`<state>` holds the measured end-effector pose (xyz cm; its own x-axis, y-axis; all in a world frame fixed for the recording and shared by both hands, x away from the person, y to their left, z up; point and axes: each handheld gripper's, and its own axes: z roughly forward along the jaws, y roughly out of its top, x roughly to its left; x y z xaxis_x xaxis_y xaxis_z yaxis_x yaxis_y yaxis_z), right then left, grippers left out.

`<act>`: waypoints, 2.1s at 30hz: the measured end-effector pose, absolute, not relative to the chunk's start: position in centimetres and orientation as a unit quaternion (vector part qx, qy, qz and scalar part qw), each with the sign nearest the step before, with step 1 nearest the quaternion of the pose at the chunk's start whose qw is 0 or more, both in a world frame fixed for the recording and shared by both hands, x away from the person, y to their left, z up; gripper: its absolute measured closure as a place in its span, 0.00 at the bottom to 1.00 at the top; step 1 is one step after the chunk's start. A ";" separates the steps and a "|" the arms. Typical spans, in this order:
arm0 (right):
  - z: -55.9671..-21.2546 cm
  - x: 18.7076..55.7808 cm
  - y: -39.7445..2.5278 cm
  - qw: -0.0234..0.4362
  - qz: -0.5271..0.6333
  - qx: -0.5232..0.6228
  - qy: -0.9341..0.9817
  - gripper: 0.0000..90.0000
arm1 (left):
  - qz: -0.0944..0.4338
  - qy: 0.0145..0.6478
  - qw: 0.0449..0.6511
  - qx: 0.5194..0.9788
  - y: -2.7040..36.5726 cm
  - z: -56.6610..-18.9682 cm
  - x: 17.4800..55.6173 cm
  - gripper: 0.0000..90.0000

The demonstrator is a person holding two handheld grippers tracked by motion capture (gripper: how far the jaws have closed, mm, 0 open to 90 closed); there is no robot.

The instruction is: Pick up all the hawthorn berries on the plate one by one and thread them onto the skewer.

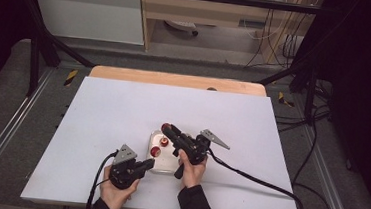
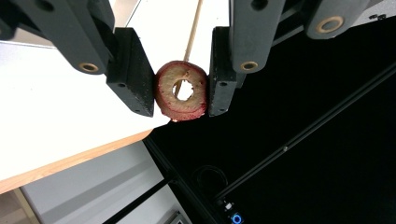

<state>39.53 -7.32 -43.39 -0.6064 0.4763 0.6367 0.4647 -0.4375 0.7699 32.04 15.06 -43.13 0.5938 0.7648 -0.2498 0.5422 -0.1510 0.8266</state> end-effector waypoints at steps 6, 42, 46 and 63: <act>-43.1 39.5 -7.5 0.003 0.725 0.444 0.526 0.70 | 0.111 0.444 0.494 0.740 14.8 -43.0 31.8 0.98; -43.1 39.5 -7.4 -0.038 0.741 0.464 0.483 0.70 | 0.136 0.445 0.520 0.716 14.5 -42.8 31.3 0.99; -43.4 39.2 -7.3 -0.045 0.736 0.463 0.492 0.70 | 0.138 0.447 0.520 0.715 14.5 -42.6 31.7 0.99; -43.7 38.6 -7.1 -0.042 0.709 0.452 0.539 0.70 | 0.133 0.440 0.511 0.727 14.5 -42.3 33.2 0.99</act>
<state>38.56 -7.09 -43.74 -0.5871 0.4283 0.6869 0.5477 -0.4147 0.7267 33.18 14.48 -42.34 0.5785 0.7745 -0.2561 0.5038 -0.0923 0.8589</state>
